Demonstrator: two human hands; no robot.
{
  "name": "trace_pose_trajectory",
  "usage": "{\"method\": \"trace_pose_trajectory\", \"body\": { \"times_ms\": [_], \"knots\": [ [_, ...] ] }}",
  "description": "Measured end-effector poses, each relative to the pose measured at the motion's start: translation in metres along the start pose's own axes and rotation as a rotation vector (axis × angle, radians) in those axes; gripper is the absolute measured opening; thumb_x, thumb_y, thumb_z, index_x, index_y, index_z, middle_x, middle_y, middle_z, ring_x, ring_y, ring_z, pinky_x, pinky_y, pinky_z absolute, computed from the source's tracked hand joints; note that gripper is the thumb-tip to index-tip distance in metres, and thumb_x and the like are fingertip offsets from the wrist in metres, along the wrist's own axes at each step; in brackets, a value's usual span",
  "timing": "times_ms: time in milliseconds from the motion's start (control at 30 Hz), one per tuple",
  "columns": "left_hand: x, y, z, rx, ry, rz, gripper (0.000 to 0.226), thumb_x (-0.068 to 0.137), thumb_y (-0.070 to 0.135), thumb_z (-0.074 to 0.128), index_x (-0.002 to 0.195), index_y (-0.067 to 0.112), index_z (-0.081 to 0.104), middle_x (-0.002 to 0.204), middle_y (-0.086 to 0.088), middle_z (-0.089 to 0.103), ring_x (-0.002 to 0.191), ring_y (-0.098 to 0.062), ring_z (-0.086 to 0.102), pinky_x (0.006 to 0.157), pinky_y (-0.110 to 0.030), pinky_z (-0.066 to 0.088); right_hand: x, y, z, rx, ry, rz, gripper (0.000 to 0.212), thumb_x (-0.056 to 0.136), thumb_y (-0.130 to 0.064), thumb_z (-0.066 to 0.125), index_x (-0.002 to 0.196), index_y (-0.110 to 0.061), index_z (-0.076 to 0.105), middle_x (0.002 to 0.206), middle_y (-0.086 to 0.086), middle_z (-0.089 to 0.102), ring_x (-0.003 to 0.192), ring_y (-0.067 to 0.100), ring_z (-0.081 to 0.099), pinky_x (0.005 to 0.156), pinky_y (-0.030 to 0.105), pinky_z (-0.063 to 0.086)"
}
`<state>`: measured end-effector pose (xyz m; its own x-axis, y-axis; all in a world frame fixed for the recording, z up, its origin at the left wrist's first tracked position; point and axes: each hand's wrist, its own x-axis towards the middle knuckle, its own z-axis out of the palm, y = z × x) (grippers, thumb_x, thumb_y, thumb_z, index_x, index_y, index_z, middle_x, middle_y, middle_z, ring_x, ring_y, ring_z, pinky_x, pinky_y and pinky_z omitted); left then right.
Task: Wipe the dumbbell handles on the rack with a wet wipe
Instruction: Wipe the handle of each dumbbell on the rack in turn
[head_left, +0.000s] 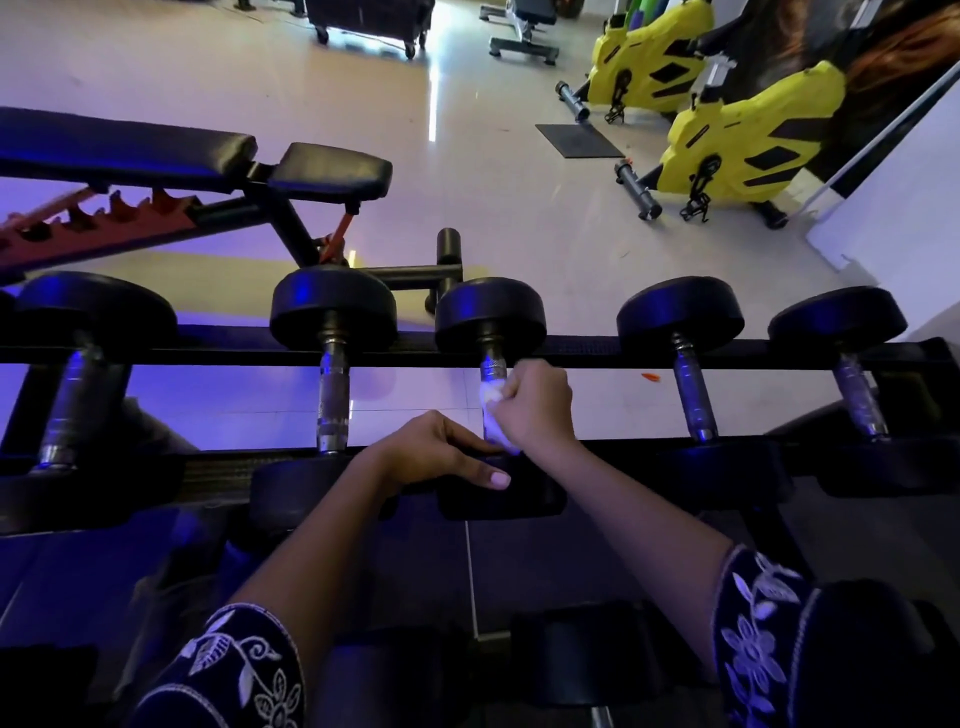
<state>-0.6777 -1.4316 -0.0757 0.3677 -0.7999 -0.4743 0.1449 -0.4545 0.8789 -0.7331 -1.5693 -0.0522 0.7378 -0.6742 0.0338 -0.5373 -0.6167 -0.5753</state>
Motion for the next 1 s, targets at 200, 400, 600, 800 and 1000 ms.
{"method": "trace_pose_trajectory", "body": {
  "times_ms": [200,400,600,800,1000],
  "knots": [
    [-0.001,0.003,0.002,-0.034,0.02,-0.027,0.042,0.059,0.017,0.092,0.099,0.015,0.079,0.098,-0.004,0.076,0.101,-0.018,0.07,0.101,-0.037,0.05,0.033,-0.017,-0.002,0.067,0.024,0.045,0.015,0.08,-0.015,0.07,0.078,-0.002,0.063,0.084,0.014,0.067,0.082,0.028,0.062,0.067,0.028,0.048],
    [0.001,0.001,-0.001,-0.047,-0.011,-0.03,0.053,0.048,0.024,0.095,0.098,0.015,0.079,0.1,-0.006,0.076,0.103,-0.02,0.069,0.102,-0.039,0.05,-0.01,0.003,0.001,-0.053,-0.028,-0.023,0.012,0.077,-0.013,0.063,0.068,-0.012,0.055,0.076,0.009,0.064,0.071,0.026,0.057,0.058,0.028,0.042],
    [-0.002,0.005,0.002,-0.053,0.013,-0.036,0.049,0.052,0.021,0.093,0.099,0.015,0.079,0.098,-0.004,0.076,0.1,-0.018,0.07,0.101,-0.036,0.05,0.033,-0.01,0.004,0.144,0.033,0.046,0.011,0.084,-0.014,0.06,0.079,-0.008,0.053,0.074,0.004,0.055,0.072,0.024,0.053,0.059,0.025,0.036],
    [-0.003,0.004,0.002,-0.105,0.025,-0.032,0.042,0.055,0.013,0.091,0.096,0.01,0.079,0.095,-0.009,0.076,0.094,-0.02,0.071,0.096,-0.034,0.053,0.015,0.035,0.009,0.534,-0.281,0.416,0.012,0.088,-0.011,0.055,0.088,-0.001,0.061,0.085,0.013,0.059,0.077,0.023,0.057,0.067,0.029,0.043],
    [-0.003,0.003,0.004,-0.098,0.042,-0.025,0.037,0.063,0.01,0.089,0.099,0.01,0.078,0.097,-0.009,0.076,0.096,-0.022,0.071,0.094,-0.033,0.053,0.06,0.027,0.005,1.259,-0.495,0.712,0.025,0.087,-0.004,0.029,0.085,-0.006,0.054,0.086,0.011,0.056,0.077,0.024,0.058,0.069,0.03,0.052]
  ]
}}
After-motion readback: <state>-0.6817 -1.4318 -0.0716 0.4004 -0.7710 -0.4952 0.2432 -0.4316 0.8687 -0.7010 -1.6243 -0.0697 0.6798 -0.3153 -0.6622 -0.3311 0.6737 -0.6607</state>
